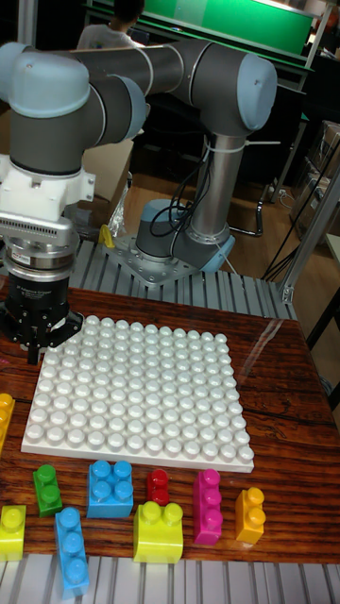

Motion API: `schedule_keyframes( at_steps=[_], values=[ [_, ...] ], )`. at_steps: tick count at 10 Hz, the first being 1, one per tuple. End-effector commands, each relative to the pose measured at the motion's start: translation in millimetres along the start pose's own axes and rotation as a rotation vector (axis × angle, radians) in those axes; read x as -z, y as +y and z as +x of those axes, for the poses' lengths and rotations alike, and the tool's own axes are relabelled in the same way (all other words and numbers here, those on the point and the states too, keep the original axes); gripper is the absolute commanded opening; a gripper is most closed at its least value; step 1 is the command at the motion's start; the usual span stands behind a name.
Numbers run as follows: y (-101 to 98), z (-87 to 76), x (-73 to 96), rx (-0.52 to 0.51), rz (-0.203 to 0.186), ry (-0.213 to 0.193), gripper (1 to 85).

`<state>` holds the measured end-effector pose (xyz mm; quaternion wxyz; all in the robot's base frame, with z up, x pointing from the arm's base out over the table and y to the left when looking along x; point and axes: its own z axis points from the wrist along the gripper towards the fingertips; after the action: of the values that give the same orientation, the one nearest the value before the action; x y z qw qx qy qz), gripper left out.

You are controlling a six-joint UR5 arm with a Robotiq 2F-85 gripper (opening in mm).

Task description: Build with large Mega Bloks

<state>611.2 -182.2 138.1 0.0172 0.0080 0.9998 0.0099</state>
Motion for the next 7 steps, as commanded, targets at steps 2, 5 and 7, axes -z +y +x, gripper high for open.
schedule_keyframes(
  at_steps=[2,5,7],
  values=[
    [2.3,-10.8,1.0,-0.056,-0.017,-0.04,1.7],
    [16.8,0.6,1.4,0.134,-0.072,-0.001,28.0],
    [13.1,-4.3,-0.7,0.159,-0.079,-0.01,34.3]
  ],
)
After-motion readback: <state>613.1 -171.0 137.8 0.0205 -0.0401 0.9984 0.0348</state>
